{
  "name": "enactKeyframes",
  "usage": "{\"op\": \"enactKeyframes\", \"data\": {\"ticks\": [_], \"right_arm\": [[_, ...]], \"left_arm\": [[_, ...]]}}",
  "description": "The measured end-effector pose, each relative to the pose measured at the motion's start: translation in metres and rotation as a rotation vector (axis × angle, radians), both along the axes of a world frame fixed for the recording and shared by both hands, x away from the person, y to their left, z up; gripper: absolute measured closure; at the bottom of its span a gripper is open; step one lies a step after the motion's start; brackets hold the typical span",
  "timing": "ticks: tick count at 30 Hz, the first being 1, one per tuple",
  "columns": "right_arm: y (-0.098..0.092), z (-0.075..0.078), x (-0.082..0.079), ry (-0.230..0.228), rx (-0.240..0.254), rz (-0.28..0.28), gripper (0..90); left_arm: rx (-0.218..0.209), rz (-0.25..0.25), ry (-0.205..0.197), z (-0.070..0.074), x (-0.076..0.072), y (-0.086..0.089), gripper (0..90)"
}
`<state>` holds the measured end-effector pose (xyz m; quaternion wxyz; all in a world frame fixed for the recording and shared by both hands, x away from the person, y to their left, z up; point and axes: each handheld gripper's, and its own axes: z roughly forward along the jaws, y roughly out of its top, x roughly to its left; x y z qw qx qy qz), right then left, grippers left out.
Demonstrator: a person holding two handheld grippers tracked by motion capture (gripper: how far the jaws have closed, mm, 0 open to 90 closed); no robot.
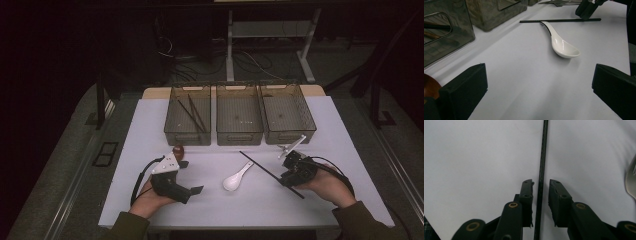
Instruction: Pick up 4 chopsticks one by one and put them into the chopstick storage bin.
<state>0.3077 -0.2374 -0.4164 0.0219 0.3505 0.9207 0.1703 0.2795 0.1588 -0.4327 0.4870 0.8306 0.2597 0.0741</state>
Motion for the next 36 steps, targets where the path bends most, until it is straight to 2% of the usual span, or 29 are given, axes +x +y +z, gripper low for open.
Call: {"op": "enactKeyframes", "data": {"ticks": [10,16,18,21,24,29,31,33,36], "right_arm": [[0.007,-0.005,0.002,0.022,-0.072,0.016,77.9],[0.014,-0.005,0.004,0.020,-0.138,0.037,80.2],[0.017,-0.004,0.004,0.027,-0.151,0.028,81.6],[0.018,-0.004,0.004,0.041,-0.152,0.027,83.6],[0.019,-0.004,0.005,0.037,-0.163,0.015,84.1],[0.018,-0.004,0.005,0.047,-0.146,0.001,84.9],[0.016,-0.004,0.005,0.037,-0.152,0.006,84.9],[0.014,-0.003,0.004,0.044,-0.139,-0.009,84.9],[0.008,-0.001,0.004,0.033,-0.125,-0.017,84.9]], "left_arm": [[0.001,-0.002,0.000,0.000,0.000,-0.001,0.0],[0.002,-0.002,-0.001,0.000,0.000,-0.001,0.0],[0.002,-0.002,-0.001,0.000,0.000,-0.001,0.0],[0.003,-0.002,-0.002,0.000,0.000,-0.001,0.0],[0.003,-0.002,-0.003,0.000,0.000,-0.001,0.0],[0.011,-0.001,-0.014,-0.001,0.000,0.000,0.0],[0.020,-0.003,-0.015,-0.001,0.000,0.000,0.0],[0.019,-0.004,-0.017,-0.001,0.000,0.000,0.0],[0.019,-0.003,-0.017,-0.001,0.000,0.000,0.0]]}}
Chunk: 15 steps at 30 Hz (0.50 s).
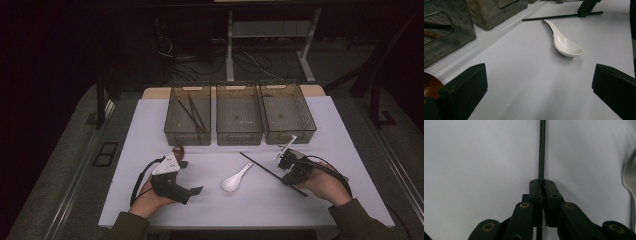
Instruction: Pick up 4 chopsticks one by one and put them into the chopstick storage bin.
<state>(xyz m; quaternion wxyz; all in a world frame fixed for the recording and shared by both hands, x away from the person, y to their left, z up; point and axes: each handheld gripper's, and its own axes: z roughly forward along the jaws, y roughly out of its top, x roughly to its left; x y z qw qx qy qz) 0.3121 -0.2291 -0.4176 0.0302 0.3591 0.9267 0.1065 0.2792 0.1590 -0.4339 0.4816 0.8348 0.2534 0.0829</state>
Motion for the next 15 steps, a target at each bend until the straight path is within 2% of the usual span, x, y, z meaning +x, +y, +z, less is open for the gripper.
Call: {"op": "enactKeyframes", "data": {"ticks": [5,15], "right_arm": [[-0.009,0.006,-0.001,-0.014,0.042,-0.005,84.9],[-0.017,0.018,-0.004,-0.072,0.138,0.000,85.0]], "left_arm": [[0.003,-0.001,-0.001,0.000,0.000,0.000,0.0],[0.000,0.001,-0.001,0.000,-0.001,0.000,0.0]]}}
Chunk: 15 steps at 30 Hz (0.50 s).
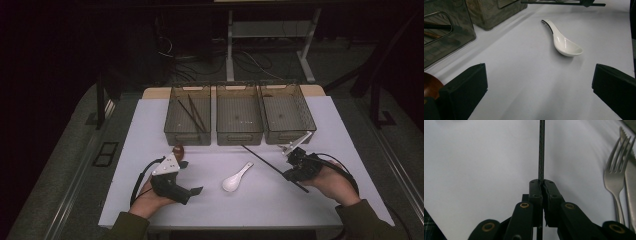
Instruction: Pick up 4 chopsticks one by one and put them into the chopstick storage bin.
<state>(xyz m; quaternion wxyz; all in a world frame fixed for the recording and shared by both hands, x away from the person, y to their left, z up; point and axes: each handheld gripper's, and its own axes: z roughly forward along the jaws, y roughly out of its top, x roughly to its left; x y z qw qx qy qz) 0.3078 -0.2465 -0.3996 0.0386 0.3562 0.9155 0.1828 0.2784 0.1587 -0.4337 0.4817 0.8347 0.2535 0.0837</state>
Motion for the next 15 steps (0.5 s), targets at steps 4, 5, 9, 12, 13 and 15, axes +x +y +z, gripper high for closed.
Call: {"op": "enactKeyframes", "data": {"ticks": [4,5,9,12,13,15], "right_arm": [[-0.003,0.008,0.000,-0.028,0.069,-0.002,84.9],[-0.004,0.010,0.000,-0.034,0.087,-0.006,84.9],[-0.006,0.017,0.000,-0.067,0.132,-0.024,85.0],[-0.006,0.022,0.001,-0.097,0.166,-0.040,84.9],[-0.006,0.024,0.002,-0.103,0.174,-0.046,84.9],[-0.006,0.026,0.004,-0.107,0.190,-0.049,85.0]], "left_arm": [[0.001,-0.001,0.000,0.000,0.000,0.000,0.0],[0.001,-0.002,0.000,0.000,0.001,0.000,0.0],[0.007,-0.002,0.001,0.000,0.000,0.000,0.0],[0.005,-0.003,0.001,0.000,0.000,0.000,0.0],[0.006,-0.004,-0.002,0.000,0.000,0.000,0.0],[0.006,-0.003,-0.002,0.000,0.001,0.000,0.0]]}}
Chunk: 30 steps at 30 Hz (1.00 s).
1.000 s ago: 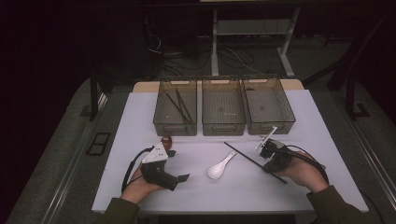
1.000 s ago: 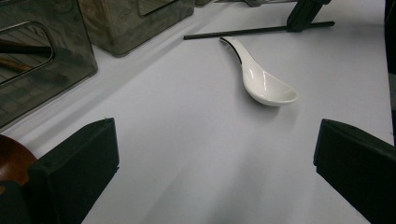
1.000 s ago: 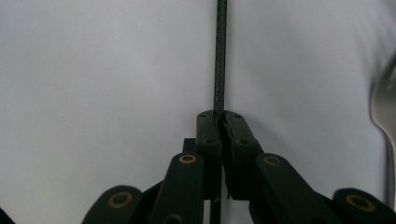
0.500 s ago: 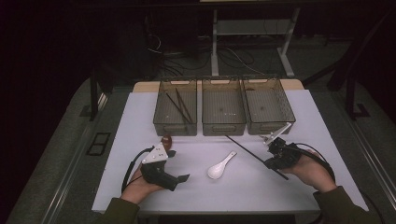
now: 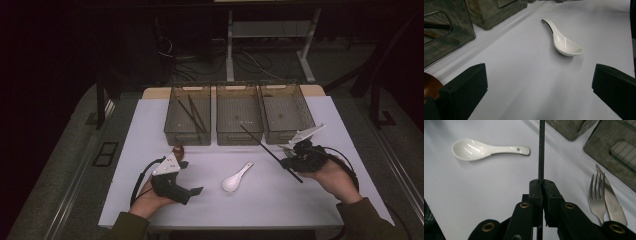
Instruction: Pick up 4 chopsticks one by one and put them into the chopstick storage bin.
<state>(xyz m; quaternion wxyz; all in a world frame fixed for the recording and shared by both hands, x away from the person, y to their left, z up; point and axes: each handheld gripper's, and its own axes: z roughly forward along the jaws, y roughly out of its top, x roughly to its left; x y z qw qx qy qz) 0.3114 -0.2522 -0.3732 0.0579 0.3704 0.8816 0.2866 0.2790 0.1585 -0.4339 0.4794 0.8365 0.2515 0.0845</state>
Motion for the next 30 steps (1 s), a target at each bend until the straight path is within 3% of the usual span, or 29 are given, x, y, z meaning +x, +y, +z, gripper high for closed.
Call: {"op": "enactKeyframes", "data": {"ticks": [20,30], "right_arm": [[0.025,0.011,0.035,-0.067,0.165,-0.049,84.9],[0.049,0.015,0.053,-0.110,0.207,-0.051,84.9]], "left_arm": [[0.000,0.000,0.004,-0.001,0.000,-0.001,0.0],[-0.002,0.002,0.004,0.000,-0.001,-0.001,0.0]]}}
